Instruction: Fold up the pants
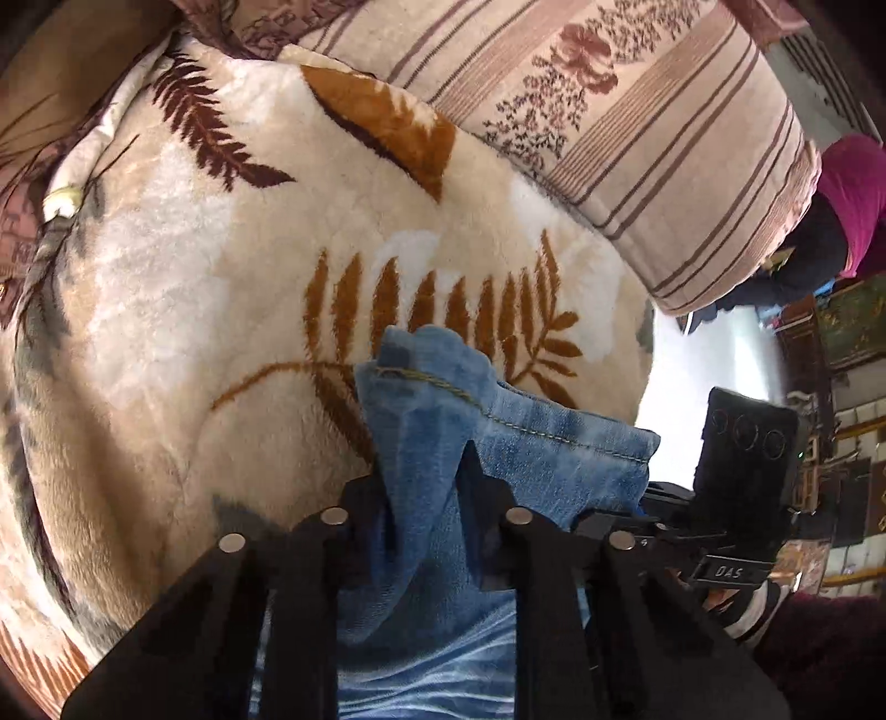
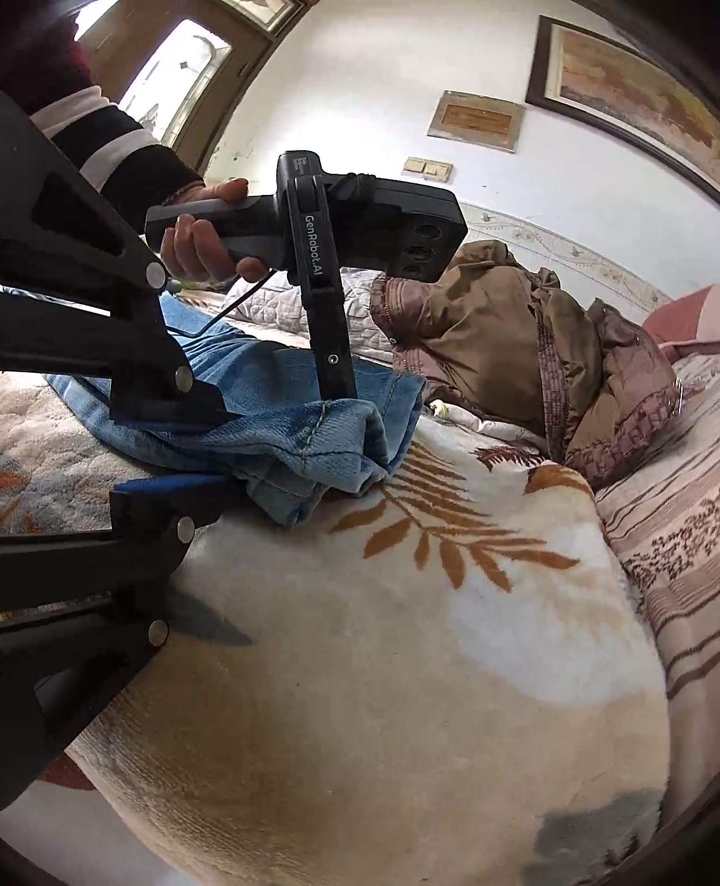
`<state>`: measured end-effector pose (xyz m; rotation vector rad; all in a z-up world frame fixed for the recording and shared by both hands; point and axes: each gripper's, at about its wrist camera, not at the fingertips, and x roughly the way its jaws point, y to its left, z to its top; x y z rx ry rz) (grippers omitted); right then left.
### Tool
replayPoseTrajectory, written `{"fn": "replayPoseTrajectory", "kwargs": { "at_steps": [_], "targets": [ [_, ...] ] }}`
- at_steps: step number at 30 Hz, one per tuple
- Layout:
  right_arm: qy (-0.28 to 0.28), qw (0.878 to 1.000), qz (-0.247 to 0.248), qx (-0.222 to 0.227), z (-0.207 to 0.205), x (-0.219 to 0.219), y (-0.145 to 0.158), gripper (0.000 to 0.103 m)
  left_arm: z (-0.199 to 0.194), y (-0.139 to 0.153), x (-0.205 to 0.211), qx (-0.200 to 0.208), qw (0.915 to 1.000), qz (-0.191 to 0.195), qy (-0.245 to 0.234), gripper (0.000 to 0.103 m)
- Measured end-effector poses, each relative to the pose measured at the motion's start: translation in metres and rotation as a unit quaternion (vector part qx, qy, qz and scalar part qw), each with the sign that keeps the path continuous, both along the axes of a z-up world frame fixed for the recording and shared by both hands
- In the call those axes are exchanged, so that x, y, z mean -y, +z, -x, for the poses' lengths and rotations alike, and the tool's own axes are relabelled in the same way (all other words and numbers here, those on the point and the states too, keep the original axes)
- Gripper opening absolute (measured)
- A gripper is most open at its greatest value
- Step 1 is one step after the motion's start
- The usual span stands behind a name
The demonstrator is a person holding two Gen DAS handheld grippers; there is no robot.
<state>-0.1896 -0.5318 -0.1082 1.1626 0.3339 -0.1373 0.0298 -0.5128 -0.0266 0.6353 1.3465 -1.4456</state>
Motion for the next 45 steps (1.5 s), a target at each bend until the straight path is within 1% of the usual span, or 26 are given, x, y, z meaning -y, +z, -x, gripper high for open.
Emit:
{"fn": "replayPoseTrajectory", "kwargs": {
  "at_steps": [2, 5, 7, 11, 13, 14, 17, 19, 22, 24, 25, 26, 27, 28, 29, 30, 33, 34, 35, 36, 38, 39, 40, 42, 43, 45],
  "targets": [
    [0.003, 1.0, 0.024, 0.016, 0.002, -0.007, 0.018, 0.011, -0.003, 0.015, -0.015, -0.013, 0.9994, 0.025, 0.021, 0.015],
    [0.018, 0.997, 0.062, 0.029, 0.003, -0.021, 0.047, 0.011, -0.006, 0.04, -0.041, -0.017, 0.997, 0.053, 0.053, 0.015],
    [0.032, 0.996, 0.081, 0.035, 0.002, -0.032, 0.066, 0.011, -0.026, 0.061, -0.066, -0.018, 0.9948, 0.067, 0.074, 0.015],
    [0.073, 0.988, 0.129, 0.045, -0.008, -0.065, 0.102, 0.011, -0.049, 0.095, -0.122, -0.02, 0.9883, 0.086, 0.124, 0.015],
    [0.106, 0.982, 0.15, 0.046, -0.019, -0.087, 0.113, 0.011, -0.054, 0.098, -0.148, -0.02, 0.9847, 0.089, 0.149, 0.016],
    [0.121, 0.978, 0.162, 0.042, -0.026, -0.098, 0.118, 0.011, -0.057, 0.094, -0.162, -0.018, 0.9824, 0.087, 0.164, 0.017],
    [0.186, 0.964, 0.187, 0.02, -0.05, -0.137, 0.118, 0.011, -0.067, 0.071, -0.2, -0.028, 0.9743, 0.064, 0.214, 0.017],
    [0.235, 0.952, 0.196, -0.004, -0.073, -0.164, 0.112, 0.011, -0.079, 0.045, -0.226, -0.059, 0.9645, 0.043, 0.254, 0.018],
    [0.294, 0.929, 0.217, -0.059, -0.106, -0.203, 0.094, 0.015, -0.096, 0.011, -0.269, -0.094, 0.9415, 0.01, 0.323, 0.018],
    [0.315, 0.915, 0.232, -0.096, -0.121, -0.221, 0.081, 0.017, -0.103, -0.003, -0.293, -0.098, 0.9259, -0.006, 0.365, 0.019],
    [0.321, 0.91, 0.238, -0.113, -0.126, -0.228, 0.076, 0.018, -0.107, -0.008, -0.303, -0.105, 0.9189, -0.008, 0.38, 0.019],
    [0.319, 0.908, 0.242, -0.123, -0.128, -0.231, 0.074, 0.019, -0.11, -0.012, -0.312, -0.114, 0.9121, -0.007, 0.394, 0.018],
    [0.317, 0.908, 0.243, -0.123, -0.127, -0.233, 0.073, 0.02, -0.112, -0.014, -0.322, -0.125, 0.9058, -0.003, 0.405, 0.018],
    [0.312, 0.911, 0.242, -0.12, -0.124, -0.232, 0.074, 0.02, -0.113, -0.015, -0.327, -0.135, 0.9016, 0.002, 0.411, 0.018],
    [0.307, 0.915, 0.234, -0.115, -0.122, -0.23, 0.076, 0.02, -0.114, -0.016, -0.331, -0.143, 0.8992, 0.006, 0.413, 0.018],
    [0.304, 0.919, 0.226, -0.11, -0.12, -0.226, 0.077, 0.02, -0.113, -0.013, -0.332, -0.147, 0.8996, 0.01, 0.411, 0.018],
    [0.288, 0.926, 0.221, -0.104, -0.113, -0.219, 0.083, 0.019, -0.11, -0.001, -0.322, -0.142, 0.9098, 0.026, 0.389, 0.019],
    [0.282, 0.928, 0.222, -0.103, -0.112, -0.216, 0.084, 0.019, -0.108, 0.004, -0.315, -0.142, 0.9133, 0.029, 0.381, 0.022],
    [0.278, 0.93, 0.221, -0.098, -0.108, -0.215, 0.086, 0.019, -0.106, 0.007, -0.309, -0.146, 0.916, 0.032, 0.372, 0.027],
    [0.275, 0.931, 0.223, -0.093, -0.104, -0.213, 0.088, 0.019, -0.103, 0.011, -0.303, -0.152, 0.9171, 0.035, 0.367, 0.029],
    [0.261, 0.934, 0.23, -0.086, -0.096, -0.209, 0.094, 0.019, -0.098, 0.02, -0.293, -0.17, 0.9159, 0.053, 0.36, 0.03],
    [0.251, 0.939, 0.224, -0.078, -0.091, -0.203, 0.098, 0.018, -0.095, 0.026, -0.285, -0.172, 0.9169, 0.059, 0.355, 0.03],
    [0.237, 0.946, 0.212, -0.069, -0.084, -0.195, 0.101, 0.016, -0.091, 0.034, -0.273, -0.17, 0.9199, 0.064, 0.347, 0.03],
    [0.2, 0.961, 0.185, -0.05, -0.065, -0.175, 0.105, 0.015, -0.082, 0.048, -0.242, -0.156, 0.9301, 0.07, 0.325, 0.036],
    [0.177, 0.968, 0.172, -0.04, -0.054, -0.161, 0.105, 0.015, -0.075, 0.053, -0.223, -0.144, 0.9356, 0.069, 0.315, 0.042],
    [0.12, 0.981, 0.149, -0.027, -0.031, -0.131, 0.103, 0.016, -0.063, 0.062, -0.185, -0.115, 0.9481, 0.059, 0.29, 0.042]
  ]
}}
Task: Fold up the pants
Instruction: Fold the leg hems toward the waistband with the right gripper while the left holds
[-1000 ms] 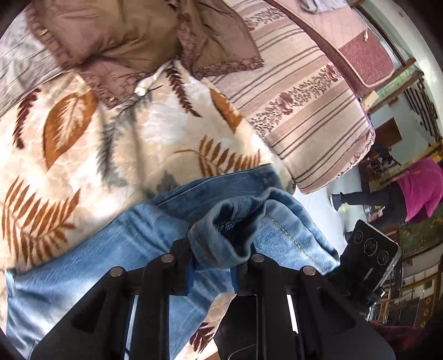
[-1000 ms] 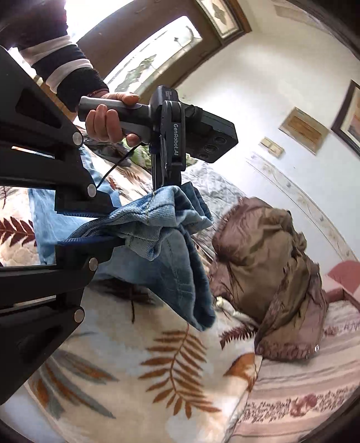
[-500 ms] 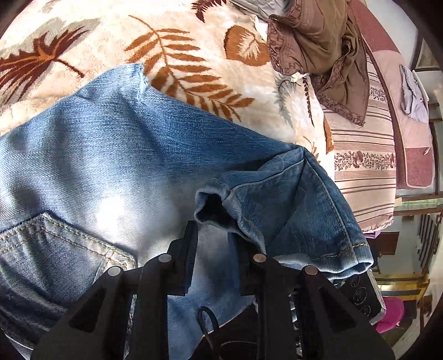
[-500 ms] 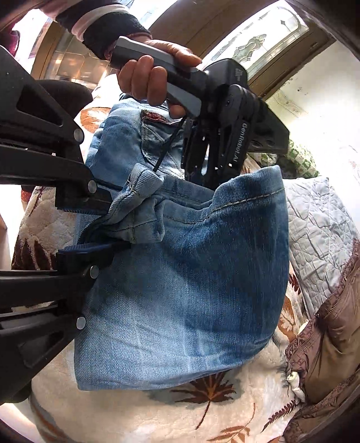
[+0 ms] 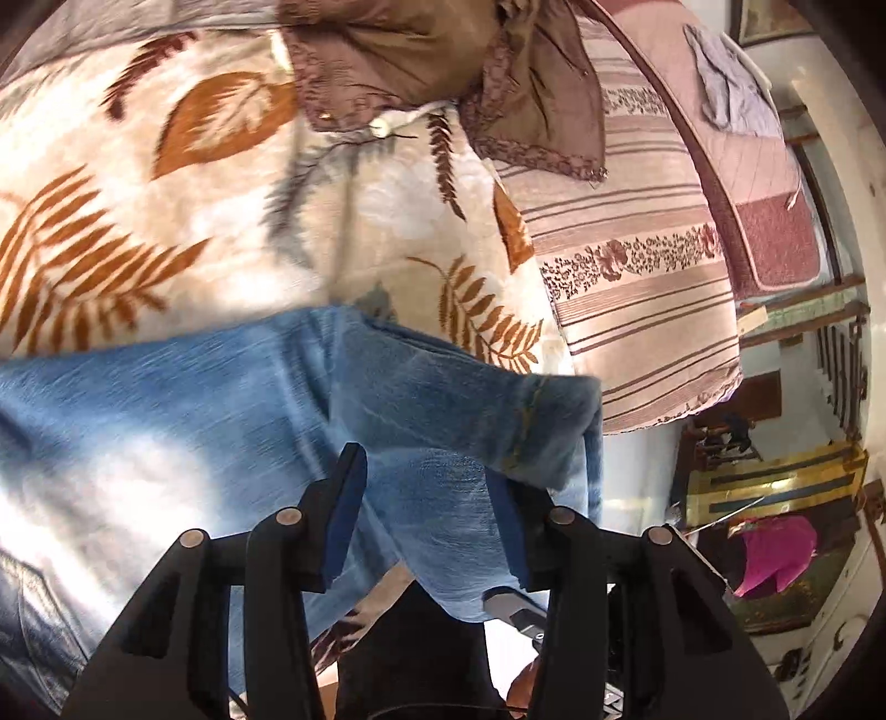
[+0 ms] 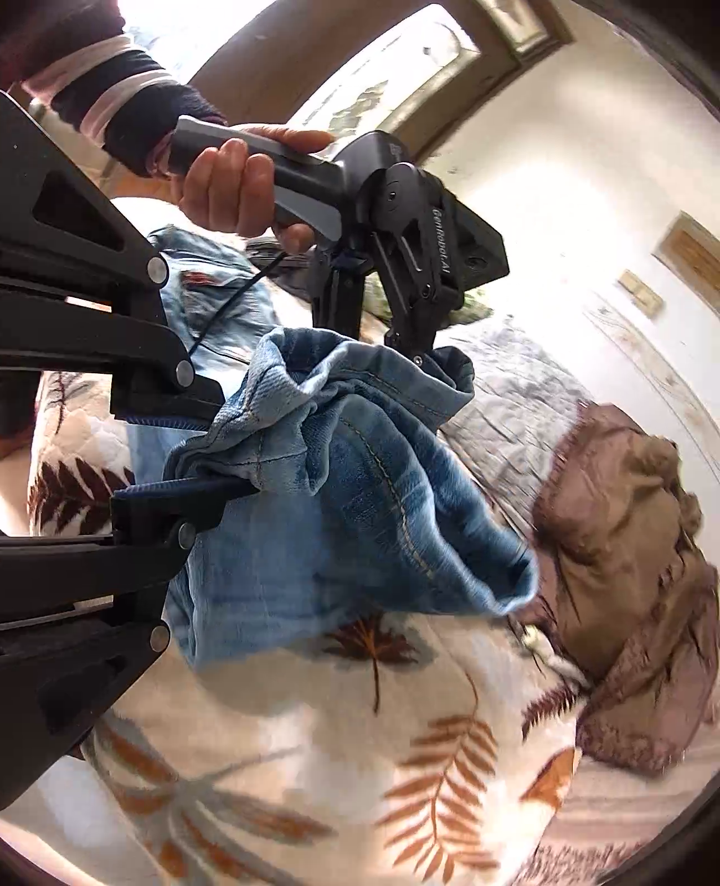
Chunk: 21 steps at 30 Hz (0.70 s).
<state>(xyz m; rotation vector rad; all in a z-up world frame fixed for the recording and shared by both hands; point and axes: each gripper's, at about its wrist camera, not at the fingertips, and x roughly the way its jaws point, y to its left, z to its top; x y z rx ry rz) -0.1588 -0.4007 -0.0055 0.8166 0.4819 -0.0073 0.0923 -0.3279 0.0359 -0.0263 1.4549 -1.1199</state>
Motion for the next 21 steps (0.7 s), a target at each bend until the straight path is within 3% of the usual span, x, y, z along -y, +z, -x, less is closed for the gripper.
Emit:
{"fn": "replayPoseTrajectory", "kwargs": {
  "at_steps": [2, 5, 8, 9, 10, 12, 14, 18, 21],
  "targets": [
    [-0.065, 0.997, -0.03, 0.001, 0.024, 0.032, -0.012, 0.02, 0.009, 0.006, 0.038, 0.029, 0.999, -0.023, -0.025, 0.042],
    [-0.159, 0.981, -0.107, -0.025, 0.063, 0.08, -0.049, 0.024, 0.018, 0.015, 0.076, 0.069, 0.9941, -0.057, -0.062, 0.043],
    [-0.201, 0.964, -0.168, -0.038, 0.093, 0.11, -0.079, 0.026, 0.023, 0.025, 0.105, 0.137, 0.979, -0.102, -0.112, 0.05],
    [-0.209, 0.961, -0.181, -0.029, 0.101, 0.117, -0.085, 0.033, 0.024, 0.026, 0.113, 0.161, 0.9714, -0.119, -0.127, 0.053],
    [-0.215, 0.957, -0.194, -0.018, 0.106, 0.123, -0.09, 0.047, 0.025, 0.027, 0.121, 0.183, 0.9635, -0.134, -0.142, 0.057],
    [-0.224, 0.948, -0.226, 0.003, 0.112, 0.137, -0.099, 0.062, 0.027, 0.022, 0.136, 0.211, 0.9484, -0.158, -0.177, 0.06],
    [-0.208, 0.943, -0.259, 0.029, 0.107, 0.145, -0.109, 0.062, 0.029, 0.009, 0.149, 0.211, 0.937, -0.176, -0.215, 0.061],
    [-0.172, 0.94, -0.293, 0.02, 0.087, 0.141, -0.122, 0.063, 0.033, -0.022, 0.173, 0.213, 0.9162, -0.202, -0.273, 0.061],
    [-0.163, 0.942, -0.292, 0.029, 0.078, 0.132, -0.122, 0.064, 0.028, -0.036, 0.19, 0.2, 0.9155, -0.195, -0.29, 0.061]
  ]
}}
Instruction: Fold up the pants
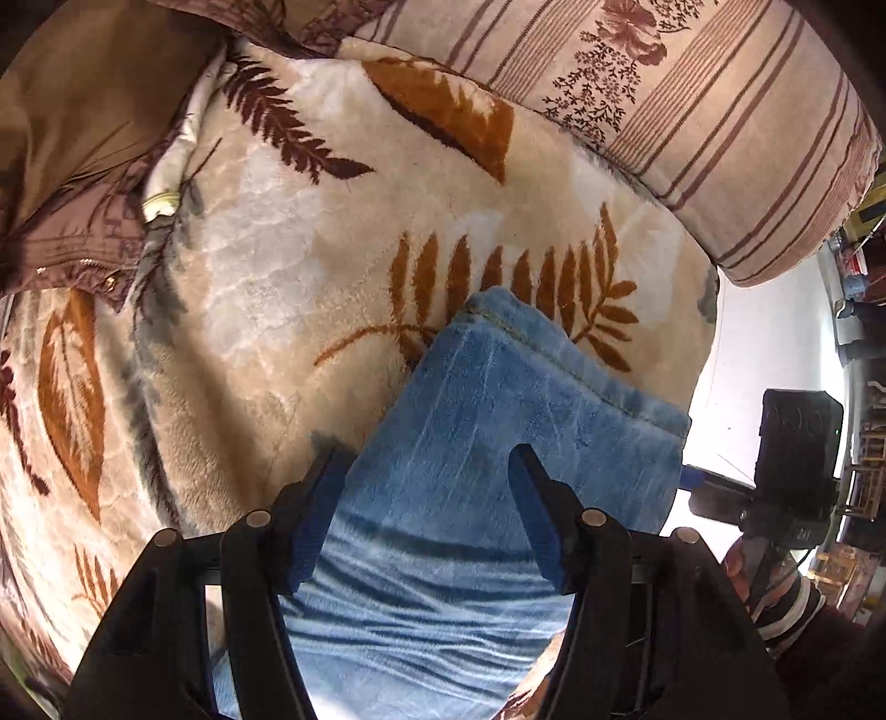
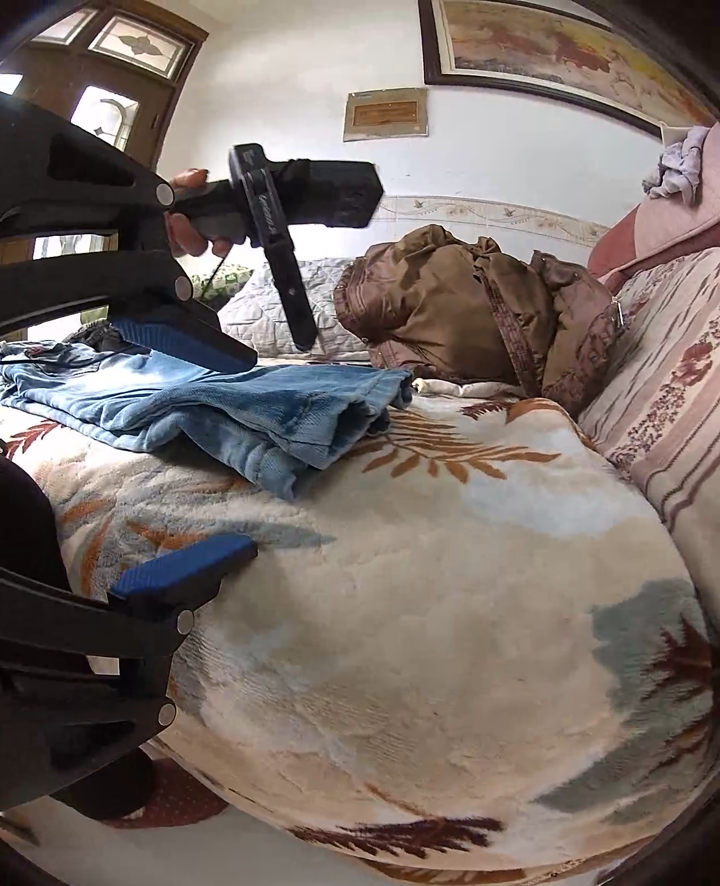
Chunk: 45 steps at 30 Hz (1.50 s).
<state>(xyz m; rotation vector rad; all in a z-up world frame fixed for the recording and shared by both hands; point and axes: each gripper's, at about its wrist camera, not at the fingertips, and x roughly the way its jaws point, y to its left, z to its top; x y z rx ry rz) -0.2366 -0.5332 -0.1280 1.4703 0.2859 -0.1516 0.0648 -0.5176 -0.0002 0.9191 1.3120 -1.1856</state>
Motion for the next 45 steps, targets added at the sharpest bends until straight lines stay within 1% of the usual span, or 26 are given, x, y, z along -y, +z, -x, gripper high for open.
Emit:
{"fn": "replayPoseTrajectory", "kwargs": {
  "at_steps": [5, 7, 9, 11, 12, 13, 14, 16, 18, 19, 20, 21, 22, 23, 24, 25, 26, 28, 31, 34, 37, 39, 40, 42, 44, 45],
  "targets": [
    [0.023, 0.999, -0.014, 0.024, -0.016, -0.003, 0.002, 0.066, -0.028, -0.018, 0.018, -0.075, 0.9971, 0.001, 0.011, 0.061],
    [0.031, 0.999, -0.004, 0.026, -0.019, -0.005, 0.002, 0.066, -0.035, -0.029, 0.02, -0.127, 0.9917, -0.01, 0.012, 0.061],
    [0.034, 0.999, 0.004, 0.031, -0.018, -0.007, 0.002, 0.066, -0.033, -0.042, 0.021, -0.159, 0.9868, -0.027, -0.007, 0.061],
    [0.035, 0.999, 0.006, 0.04, -0.017, -0.006, 0.001, 0.066, -0.022, -0.052, 0.021, -0.173, 0.9834, -0.044, -0.035, 0.064],
    [0.035, 0.998, 0.009, 0.044, -0.015, -0.007, 0.001, 0.066, -0.016, -0.054, 0.022, -0.173, 0.9828, -0.041, -0.051, 0.069],
    [0.035, 0.998, 0.012, 0.046, -0.014, -0.008, 0.0, 0.064, -0.01, -0.053, 0.022, -0.175, 0.9816, -0.034, -0.068, 0.079],
    [0.033, 0.998, 0.015, 0.05, -0.013, -0.008, -0.001, 0.065, -0.004, -0.052, 0.023, -0.177, 0.9805, -0.028, -0.082, 0.082],
    [0.028, 0.998, 0.019, 0.056, -0.013, -0.01, -0.001, 0.066, 0.005, -0.05, 0.022, -0.173, 0.9794, -0.021, -0.102, 0.082],
    [0.018, 0.998, 0.019, 0.059, -0.014, -0.009, -0.002, 0.066, 0.012, -0.045, 0.02, -0.182, 0.9763, -0.01, -0.117, 0.081],
    [0.009, 0.998, 0.014, 0.064, -0.014, -0.008, -0.002, 0.066, 0.015, -0.042, 0.017, -0.182, 0.9756, -0.002, -0.123, 0.079],
    [0.0, 0.998, 0.009, 0.069, -0.014, -0.007, -0.003, 0.066, 0.018, -0.04, 0.012, -0.181, 0.9754, 0.004, -0.126, 0.069],
    [-0.008, 0.998, 0.004, 0.069, -0.014, -0.005, -0.004, 0.063, 0.022, -0.038, 0.008, -0.177, 0.9757, 0.008, -0.129, 0.062],
    [-0.013, 0.997, 0.004, 0.072, -0.014, -0.005, -0.004, 0.055, 0.024, -0.036, 0.003, -0.172, 0.9765, 0.013, -0.129, 0.048],
    [-0.017, 0.997, 0.01, 0.075, -0.013, -0.004, -0.003, 0.047, 0.026, -0.033, -0.002, -0.168, 0.9776, 0.018, -0.126, 0.033],
    [-0.019, 0.997, 0.015, 0.071, -0.014, -0.003, -0.001, 0.02, 0.027, -0.03, -0.008, -0.162, 0.979, 0.025, -0.122, 0.028],
    [-0.02, 0.997, 0.017, 0.067, -0.016, -0.001, 0.0, 0.014, 0.028, -0.026, -0.014, -0.157, 0.9803, 0.034, -0.115, 0.021],
    [-0.022, 0.998, 0.019, 0.064, -0.017, -0.001, 0.003, 0.014, 0.028, -0.021, -0.019, -0.154, 0.9814, 0.043, -0.105, 0.016],
    [-0.018, 0.997, 0.044, 0.059, -0.02, -0.003, 0.016, 0.014, 0.022, -0.006, -0.032, -0.152, 0.9824, 0.069, -0.085, 0.014],
    [0.006, 0.992, 0.1, 0.073, -0.025, -0.01, 0.053, 0.014, 0.016, 0.024, -0.055, -0.15, 0.9825, 0.1, -0.05, 0.014],
    [0.05, 0.979, 0.175, 0.095, -0.037, -0.028, 0.099, 0.014, 0.01, 0.055, -0.09, -0.14, 0.9822, 0.125, -0.009, 0.014],
    [0.112, 0.958, 0.242, 0.106, -0.06, -0.061, 0.133, 0.014, 0.0, 0.073, -0.137, -0.119, 0.983, 0.134, 0.039, 0.017],
    [0.166, 0.942, 0.271, 0.108, -0.08, -0.09, 0.143, 0.014, -0.014, 0.07, -0.167, -0.11, 0.9814, 0.131, 0.087, 0.018],
    [0.187, 0.935, 0.284, 0.101, -0.091, -0.107, 0.144, 0.014, -0.02, 0.063, -0.183, -0.1, 0.9802, 0.123, 0.119, 0.022],
    [0.241, 0.921, 0.295, 0.082, -0.116, -0.139, 0.136, 0.014, -0.034, 0.042, -0.213, -0.079, 0.9747, 0.089, 0.189, 0.023],
    [0.284, 0.909, 0.3, 0.049, -0.139, -0.172, 0.122, 0.018, -0.047, 0.015, -0.243, -0.076, 0.9638, 0.044, 0.252, 0.024],
    [0.314, 0.899, 0.302, 0.031, -0.15, -0.189, 0.113, 0.019, -0.052, 0.005, -0.257, -0.08, 0.9578, 0.028, 0.275, 0.024]
  ]
}}
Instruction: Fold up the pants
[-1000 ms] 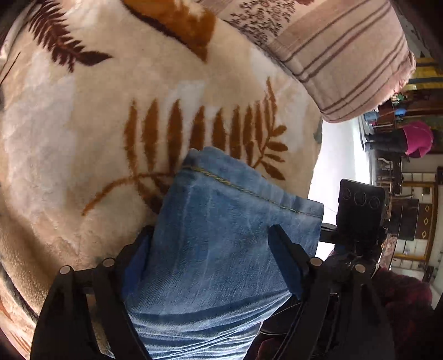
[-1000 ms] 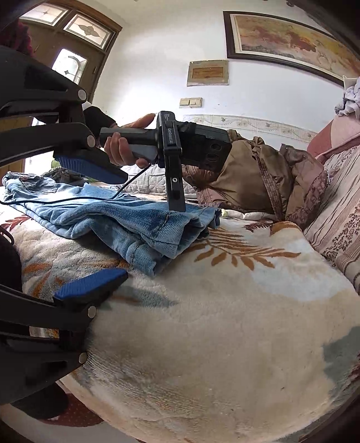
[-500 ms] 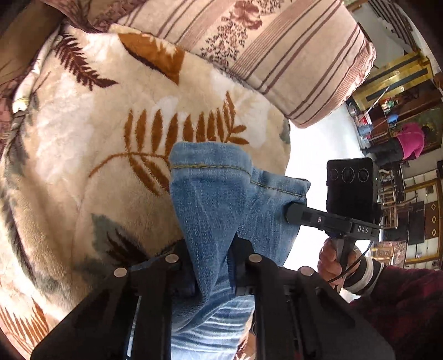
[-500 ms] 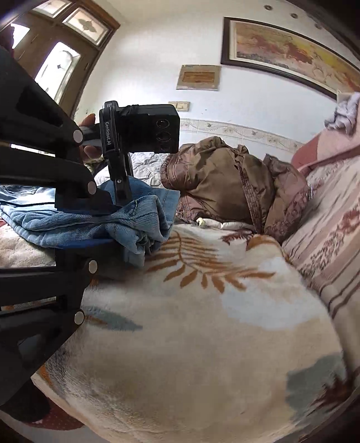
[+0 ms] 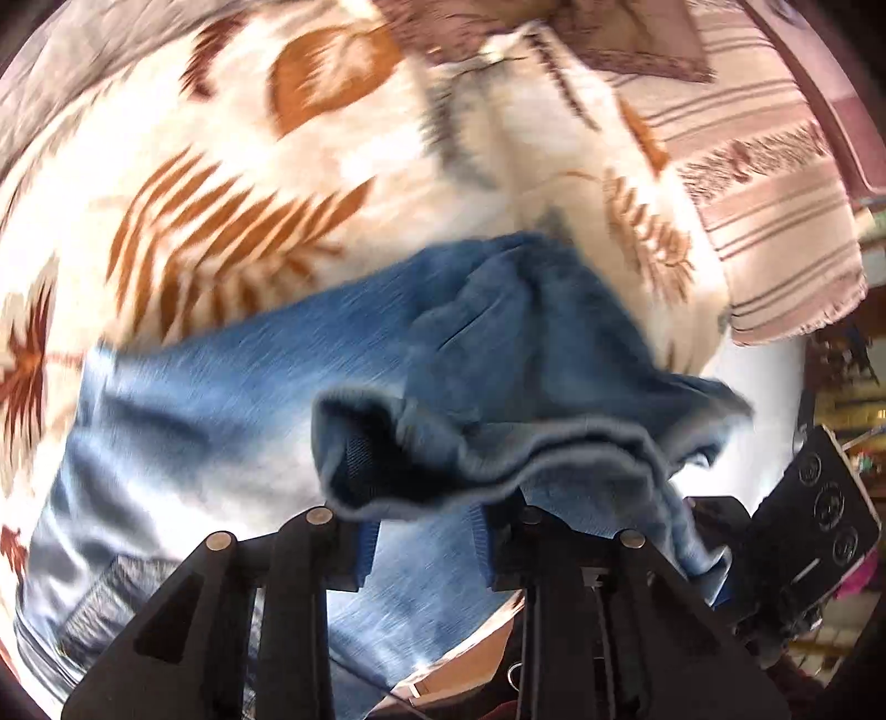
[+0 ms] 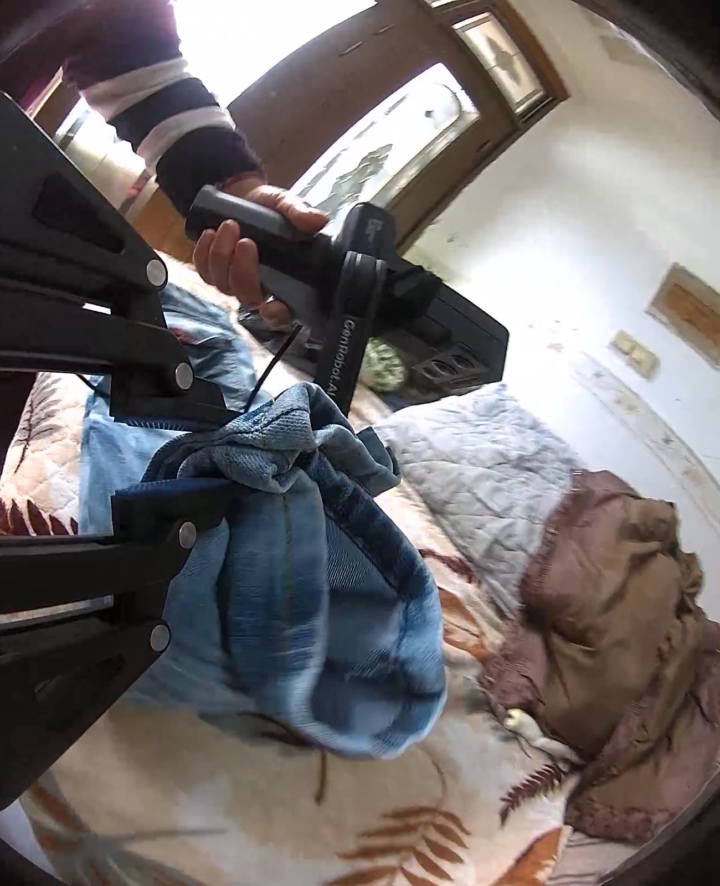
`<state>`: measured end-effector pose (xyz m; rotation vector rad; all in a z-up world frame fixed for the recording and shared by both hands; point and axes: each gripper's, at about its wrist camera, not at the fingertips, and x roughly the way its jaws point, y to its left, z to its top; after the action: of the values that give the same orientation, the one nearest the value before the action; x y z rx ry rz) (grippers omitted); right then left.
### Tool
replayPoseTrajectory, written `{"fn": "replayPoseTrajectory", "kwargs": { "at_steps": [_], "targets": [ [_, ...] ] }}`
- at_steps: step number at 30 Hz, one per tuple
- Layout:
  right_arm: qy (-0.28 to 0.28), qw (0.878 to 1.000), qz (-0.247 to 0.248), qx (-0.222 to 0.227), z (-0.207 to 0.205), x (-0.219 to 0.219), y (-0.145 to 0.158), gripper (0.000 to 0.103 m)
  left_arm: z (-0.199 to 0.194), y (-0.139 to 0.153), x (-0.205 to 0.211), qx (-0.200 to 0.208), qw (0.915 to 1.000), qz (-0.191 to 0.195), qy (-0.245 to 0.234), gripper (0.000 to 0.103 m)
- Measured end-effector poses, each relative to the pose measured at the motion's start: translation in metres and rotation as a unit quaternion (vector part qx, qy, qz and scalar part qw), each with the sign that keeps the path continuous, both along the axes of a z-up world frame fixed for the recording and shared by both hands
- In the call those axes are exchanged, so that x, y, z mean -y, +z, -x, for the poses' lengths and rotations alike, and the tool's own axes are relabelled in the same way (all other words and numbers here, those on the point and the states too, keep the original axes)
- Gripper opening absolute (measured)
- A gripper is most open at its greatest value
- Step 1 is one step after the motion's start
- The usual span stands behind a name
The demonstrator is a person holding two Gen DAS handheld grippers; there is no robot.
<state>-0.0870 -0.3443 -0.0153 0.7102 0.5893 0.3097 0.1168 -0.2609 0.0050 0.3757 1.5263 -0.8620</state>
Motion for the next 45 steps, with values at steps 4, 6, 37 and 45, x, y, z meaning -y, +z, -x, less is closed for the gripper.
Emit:
{"fn": "replayPoseTrajectory", "kwargs": {
  "at_steps": [4, 6, 37, 45],
  "targets": [
    [0.039, 0.99, 0.108, -0.078, -0.02, -0.056, -0.02, 0.023, -0.005, -0.006, -0.042, 0.014, 0.9983, -0.008, 0.056, 0.024],
    [0.04, 0.988, 0.12, -0.086, -0.016, -0.062, -0.019, 0.026, -0.007, -0.006, -0.058, -0.002, 0.9967, 0.014, 0.08, 0.027],
    [0.095, 0.958, 0.025, -0.268, -0.164, 0.008, -0.016, 0.027, 0.087, -0.015, -0.111, -0.006, 0.9648, 0.188, 0.184, 0.059],
    [0.115, 0.979, -0.061, -0.157, -0.131, 0.037, 0.029, 0.06, 0.067, 0.009, -0.139, -0.02, 0.9487, 0.238, 0.207, 0.058]
  ]
}}
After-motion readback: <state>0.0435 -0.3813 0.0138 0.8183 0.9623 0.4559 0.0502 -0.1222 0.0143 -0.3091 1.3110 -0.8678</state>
